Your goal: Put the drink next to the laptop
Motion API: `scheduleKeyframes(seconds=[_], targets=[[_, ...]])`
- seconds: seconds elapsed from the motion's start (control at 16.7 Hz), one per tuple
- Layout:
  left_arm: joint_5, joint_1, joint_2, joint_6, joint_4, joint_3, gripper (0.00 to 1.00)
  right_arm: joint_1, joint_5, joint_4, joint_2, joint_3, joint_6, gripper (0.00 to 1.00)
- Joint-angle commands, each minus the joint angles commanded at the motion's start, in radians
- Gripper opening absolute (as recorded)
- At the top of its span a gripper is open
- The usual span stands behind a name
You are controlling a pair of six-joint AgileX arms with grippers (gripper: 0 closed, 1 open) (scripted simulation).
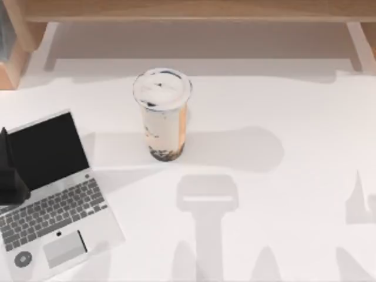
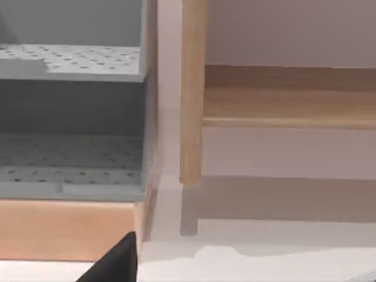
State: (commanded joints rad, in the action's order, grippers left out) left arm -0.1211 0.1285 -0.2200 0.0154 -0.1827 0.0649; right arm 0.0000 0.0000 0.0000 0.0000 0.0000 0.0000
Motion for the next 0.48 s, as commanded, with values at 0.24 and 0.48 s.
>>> scheduleKeyframes(seconds=[0.24,0.48], targets=[[-0.16,0.17,-0.346,0.021,-0.241,0.086,1.0,0.0,0.0,0.0,0.0,0.0,0.0,1.0],[-0.342,0.362,-0.775,0.044,-0.515,0.183,1.0,0.0,0.0,0.0,0.0,0.0,0.0,1.0]])
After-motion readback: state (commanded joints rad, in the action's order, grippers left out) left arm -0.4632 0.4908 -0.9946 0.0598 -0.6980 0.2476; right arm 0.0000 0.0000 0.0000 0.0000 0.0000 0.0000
